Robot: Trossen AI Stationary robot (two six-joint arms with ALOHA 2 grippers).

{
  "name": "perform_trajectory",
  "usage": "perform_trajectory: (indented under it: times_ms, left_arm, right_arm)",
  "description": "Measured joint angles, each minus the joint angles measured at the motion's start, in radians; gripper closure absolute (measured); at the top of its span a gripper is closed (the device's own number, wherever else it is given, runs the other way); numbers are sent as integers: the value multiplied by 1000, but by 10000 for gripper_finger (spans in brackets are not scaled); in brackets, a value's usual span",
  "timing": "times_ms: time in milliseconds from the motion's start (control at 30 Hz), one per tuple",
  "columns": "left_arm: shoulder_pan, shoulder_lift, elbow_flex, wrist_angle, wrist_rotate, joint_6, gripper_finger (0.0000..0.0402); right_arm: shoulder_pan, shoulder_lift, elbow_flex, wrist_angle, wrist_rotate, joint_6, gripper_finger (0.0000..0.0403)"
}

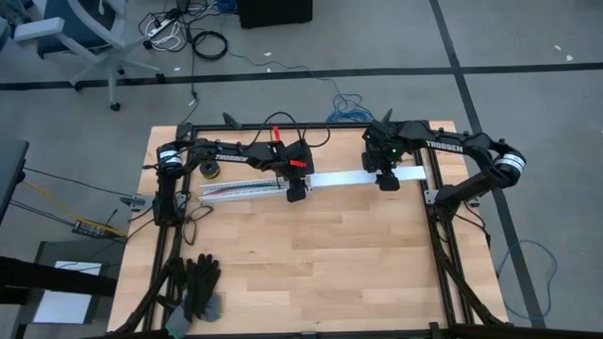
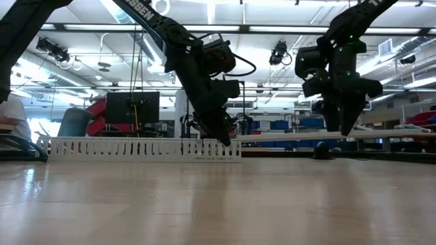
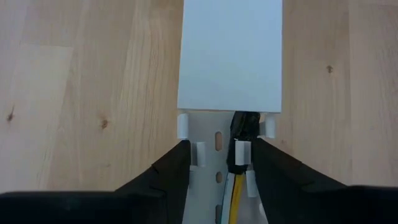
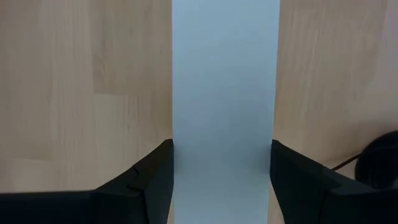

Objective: Ziptie cables
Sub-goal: Close the white cable duct

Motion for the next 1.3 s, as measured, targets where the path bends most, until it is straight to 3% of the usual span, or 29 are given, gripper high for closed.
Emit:
perform_trajectory:
  times_ms: [1300]
  left_arm:
    - [0, 2, -1, 32, -3, -26, 258]
  right_arm:
    - [2, 0, -1, 29, 41, -8, 184]
